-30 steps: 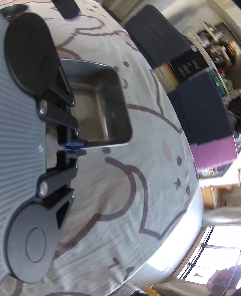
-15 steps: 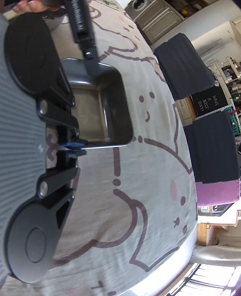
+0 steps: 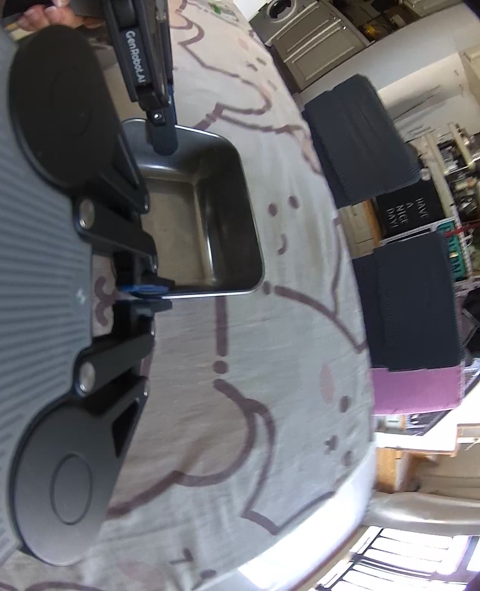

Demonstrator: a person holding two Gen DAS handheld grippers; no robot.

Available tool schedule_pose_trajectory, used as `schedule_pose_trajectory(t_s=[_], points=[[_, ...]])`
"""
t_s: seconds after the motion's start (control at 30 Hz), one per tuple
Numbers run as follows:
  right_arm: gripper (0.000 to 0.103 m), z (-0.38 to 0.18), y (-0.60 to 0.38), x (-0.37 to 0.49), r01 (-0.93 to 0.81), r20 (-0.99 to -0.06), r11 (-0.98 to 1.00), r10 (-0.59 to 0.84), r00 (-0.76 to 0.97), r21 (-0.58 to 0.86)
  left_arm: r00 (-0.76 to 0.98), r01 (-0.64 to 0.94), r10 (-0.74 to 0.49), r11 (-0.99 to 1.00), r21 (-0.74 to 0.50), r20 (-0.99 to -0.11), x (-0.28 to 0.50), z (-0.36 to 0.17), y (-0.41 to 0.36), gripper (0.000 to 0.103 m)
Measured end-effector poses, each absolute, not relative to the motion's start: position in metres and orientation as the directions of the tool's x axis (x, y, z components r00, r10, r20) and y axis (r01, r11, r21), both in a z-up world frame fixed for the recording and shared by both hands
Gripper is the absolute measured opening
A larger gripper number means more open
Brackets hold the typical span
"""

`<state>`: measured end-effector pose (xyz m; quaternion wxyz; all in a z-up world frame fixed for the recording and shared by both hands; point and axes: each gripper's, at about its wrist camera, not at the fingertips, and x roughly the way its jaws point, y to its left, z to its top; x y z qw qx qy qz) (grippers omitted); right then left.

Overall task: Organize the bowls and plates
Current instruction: 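Lift the steel tin with both tools and carry it toward the first tin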

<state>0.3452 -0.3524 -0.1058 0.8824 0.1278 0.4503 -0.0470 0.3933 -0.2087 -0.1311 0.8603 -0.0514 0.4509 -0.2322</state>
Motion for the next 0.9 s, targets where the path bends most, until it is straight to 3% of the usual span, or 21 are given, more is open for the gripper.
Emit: schedule_pose_trajectory(t_s=[0.43,0.9], points=[[0.005,-0.027,-0.336,0.271,0.147,-0.685,0.954,0.077,0.725,0.263,0.600,0.381,-0.464,0.882,-0.277,-0.652,0.318,-0.041,-0.183,0.008],[0.005,0.005,-0.318,0.178,0.138,-0.599,0.954,0.051,0.799,0.266,0.608,0.431,-0.516,0.853,-0.294,-0.604,0.241,-0.010,-0.162,0.008]])
